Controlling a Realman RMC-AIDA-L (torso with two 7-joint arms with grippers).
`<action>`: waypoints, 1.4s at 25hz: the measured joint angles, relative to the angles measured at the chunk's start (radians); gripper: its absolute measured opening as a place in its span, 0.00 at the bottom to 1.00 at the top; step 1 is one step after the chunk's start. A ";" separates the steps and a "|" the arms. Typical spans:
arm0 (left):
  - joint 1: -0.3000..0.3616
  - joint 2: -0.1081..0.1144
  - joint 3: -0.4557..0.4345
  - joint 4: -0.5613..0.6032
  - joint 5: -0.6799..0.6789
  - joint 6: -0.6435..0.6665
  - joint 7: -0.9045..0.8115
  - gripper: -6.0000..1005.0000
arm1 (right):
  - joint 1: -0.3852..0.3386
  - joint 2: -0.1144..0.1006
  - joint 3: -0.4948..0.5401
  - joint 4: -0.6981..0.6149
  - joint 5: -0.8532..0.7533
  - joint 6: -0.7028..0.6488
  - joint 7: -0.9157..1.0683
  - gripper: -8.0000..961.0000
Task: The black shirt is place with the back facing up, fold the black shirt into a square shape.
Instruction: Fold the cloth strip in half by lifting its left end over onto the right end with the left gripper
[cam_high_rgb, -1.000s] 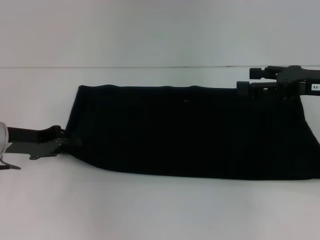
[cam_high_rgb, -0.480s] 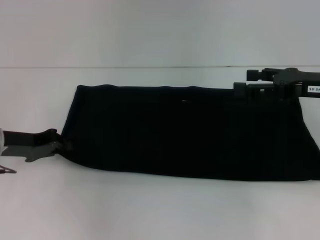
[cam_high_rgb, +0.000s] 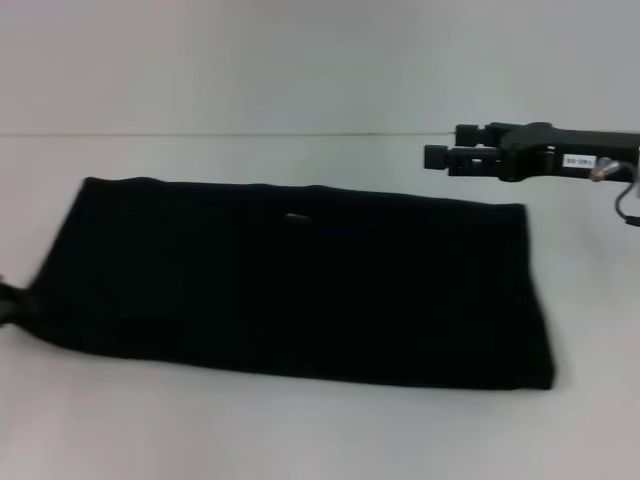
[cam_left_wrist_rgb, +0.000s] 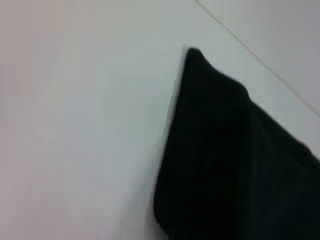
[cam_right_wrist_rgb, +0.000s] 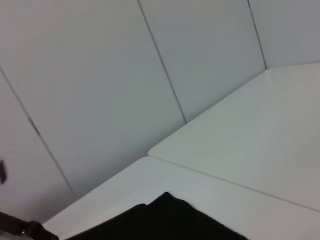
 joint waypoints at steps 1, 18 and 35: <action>0.014 0.007 -0.032 0.019 0.001 0.015 0.005 0.05 | 0.009 0.004 0.000 0.006 0.000 0.005 0.000 0.96; -0.280 -0.074 0.126 -0.028 -0.314 0.204 0.048 0.05 | -0.132 -0.013 0.011 -0.002 0.159 -0.046 -0.013 0.96; -0.260 -0.217 0.414 -0.518 -0.704 0.179 0.636 0.15 | -0.239 -0.101 0.015 -0.013 0.209 -0.076 0.042 0.95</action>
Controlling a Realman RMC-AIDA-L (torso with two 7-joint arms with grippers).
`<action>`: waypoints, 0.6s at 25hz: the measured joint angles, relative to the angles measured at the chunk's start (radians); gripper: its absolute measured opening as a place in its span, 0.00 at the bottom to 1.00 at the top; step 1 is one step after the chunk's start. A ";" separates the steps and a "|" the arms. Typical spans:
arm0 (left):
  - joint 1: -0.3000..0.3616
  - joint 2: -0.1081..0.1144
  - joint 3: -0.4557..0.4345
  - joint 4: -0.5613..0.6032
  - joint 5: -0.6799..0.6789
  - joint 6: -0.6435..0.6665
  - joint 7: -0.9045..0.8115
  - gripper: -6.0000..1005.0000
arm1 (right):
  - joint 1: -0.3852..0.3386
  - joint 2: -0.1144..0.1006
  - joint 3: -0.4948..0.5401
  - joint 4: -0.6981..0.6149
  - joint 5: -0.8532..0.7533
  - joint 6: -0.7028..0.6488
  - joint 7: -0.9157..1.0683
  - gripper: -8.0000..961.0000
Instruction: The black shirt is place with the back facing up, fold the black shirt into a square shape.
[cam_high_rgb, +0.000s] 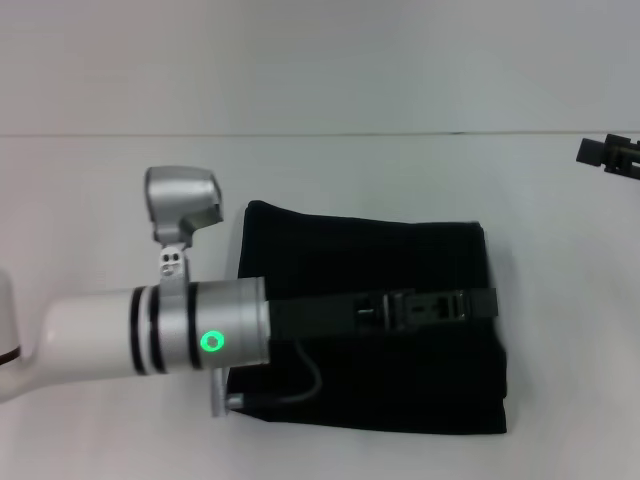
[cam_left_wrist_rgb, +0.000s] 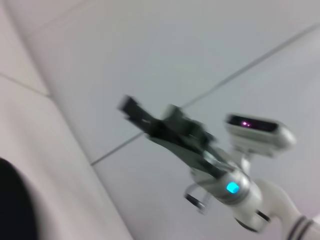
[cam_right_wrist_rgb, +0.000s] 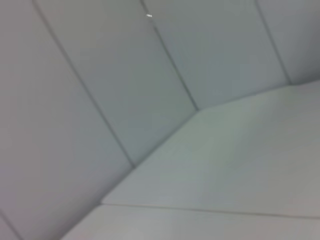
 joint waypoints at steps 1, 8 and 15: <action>0.012 0.002 0.004 0.008 0.001 0.027 0.020 0.17 | 0.007 0.000 -0.007 0.001 -0.008 0.022 0.019 0.95; 0.090 0.009 0.085 0.133 0.006 0.197 0.088 0.40 | 0.100 -0.001 -0.030 0.013 -0.230 0.095 0.246 0.96; 0.152 0.022 0.095 0.228 0.080 0.178 0.180 0.68 | 0.185 0.012 -0.032 0.075 -0.456 0.090 0.426 0.96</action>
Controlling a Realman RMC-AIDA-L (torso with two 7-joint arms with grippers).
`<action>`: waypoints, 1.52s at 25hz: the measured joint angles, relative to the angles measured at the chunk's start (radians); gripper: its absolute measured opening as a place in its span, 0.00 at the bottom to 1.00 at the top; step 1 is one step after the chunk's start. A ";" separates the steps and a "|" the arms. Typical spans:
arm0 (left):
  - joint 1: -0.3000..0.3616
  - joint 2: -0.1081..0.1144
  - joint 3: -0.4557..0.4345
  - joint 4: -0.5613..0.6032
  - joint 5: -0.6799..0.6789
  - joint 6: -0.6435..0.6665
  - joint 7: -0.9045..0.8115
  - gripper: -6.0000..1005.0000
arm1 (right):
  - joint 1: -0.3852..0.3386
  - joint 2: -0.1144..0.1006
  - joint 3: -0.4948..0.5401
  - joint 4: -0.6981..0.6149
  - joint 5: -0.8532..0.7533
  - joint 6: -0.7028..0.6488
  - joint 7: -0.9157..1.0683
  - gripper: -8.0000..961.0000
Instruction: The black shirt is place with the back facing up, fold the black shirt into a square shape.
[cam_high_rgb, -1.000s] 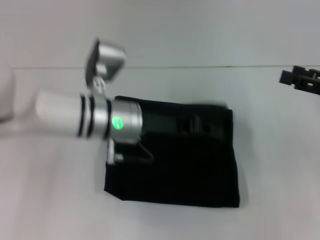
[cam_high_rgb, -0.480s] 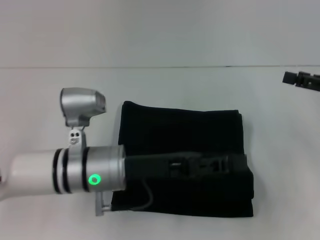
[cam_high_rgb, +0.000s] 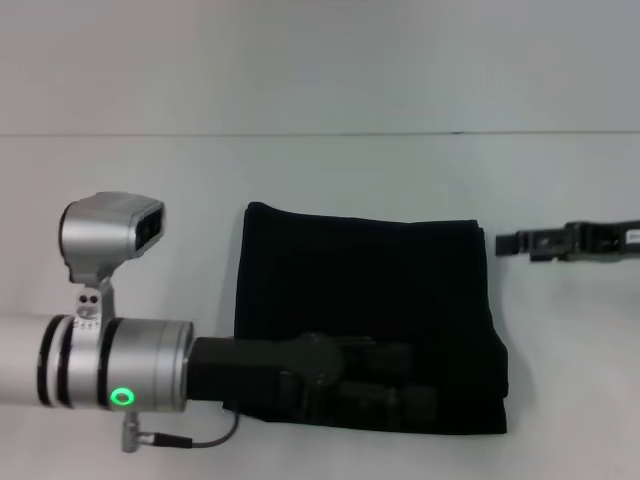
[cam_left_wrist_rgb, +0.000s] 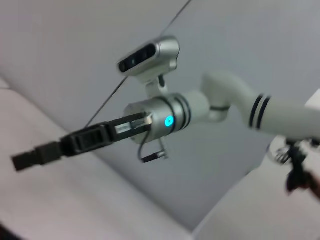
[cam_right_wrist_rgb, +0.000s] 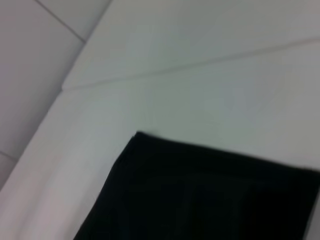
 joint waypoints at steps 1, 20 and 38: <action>0.003 0.004 -0.002 0.007 0.021 -0.006 0.026 0.72 | 0.004 0.002 -0.002 0.014 -0.013 0.000 0.009 0.96; -0.001 0.013 0.012 0.052 0.170 -0.018 0.174 0.88 | 0.009 0.047 -0.053 0.106 -0.033 0.029 0.091 0.95; -0.016 0.016 0.010 0.052 0.183 -0.026 0.175 0.89 | 0.008 0.054 -0.073 0.123 -0.032 0.027 0.105 0.95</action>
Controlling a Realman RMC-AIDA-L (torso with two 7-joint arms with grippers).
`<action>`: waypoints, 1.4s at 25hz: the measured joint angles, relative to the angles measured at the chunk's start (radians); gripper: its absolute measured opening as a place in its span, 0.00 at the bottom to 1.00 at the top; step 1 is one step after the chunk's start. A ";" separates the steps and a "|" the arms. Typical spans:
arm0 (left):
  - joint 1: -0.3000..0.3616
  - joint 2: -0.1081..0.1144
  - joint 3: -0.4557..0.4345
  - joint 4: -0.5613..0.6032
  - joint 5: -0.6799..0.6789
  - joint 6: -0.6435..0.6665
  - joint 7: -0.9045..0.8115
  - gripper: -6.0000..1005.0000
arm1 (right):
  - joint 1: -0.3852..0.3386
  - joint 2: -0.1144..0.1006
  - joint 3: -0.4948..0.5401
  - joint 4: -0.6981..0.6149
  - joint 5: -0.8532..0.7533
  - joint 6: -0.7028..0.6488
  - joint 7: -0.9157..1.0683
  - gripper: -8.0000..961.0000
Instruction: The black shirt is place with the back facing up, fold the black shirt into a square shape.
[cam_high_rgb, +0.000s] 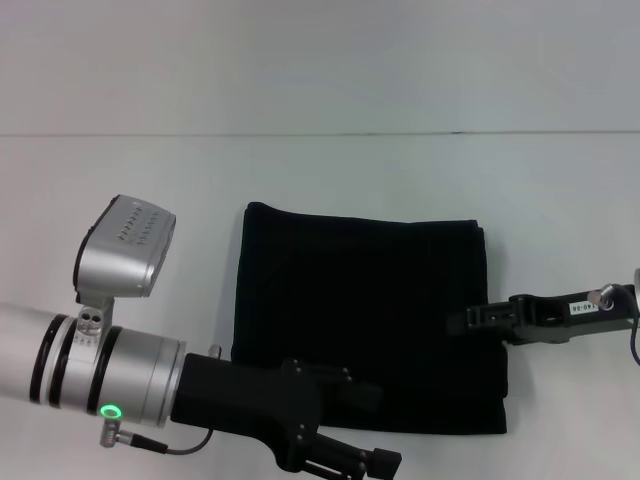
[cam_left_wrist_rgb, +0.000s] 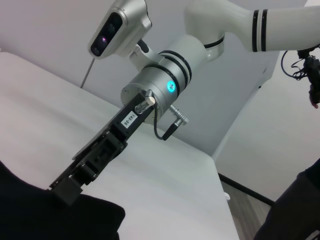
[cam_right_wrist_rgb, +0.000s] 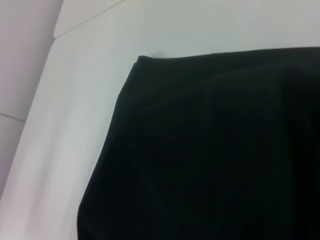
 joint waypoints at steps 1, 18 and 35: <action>-0.002 0.000 0.002 0.000 0.000 -0.009 0.000 0.89 | 0.000 0.000 0.000 0.000 0.000 0.000 0.000 0.93; -0.010 0.001 0.002 0.000 0.000 -0.017 -0.005 0.89 | -0.003 0.013 -0.029 0.000 -0.002 0.011 -0.005 0.76; -0.017 0.001 0.000 0.000 -0.002 -0.022 -0.009 0.89 | -0.001 0.010 -0.026 -0.006 0.003 -0.013 -0.021 0.07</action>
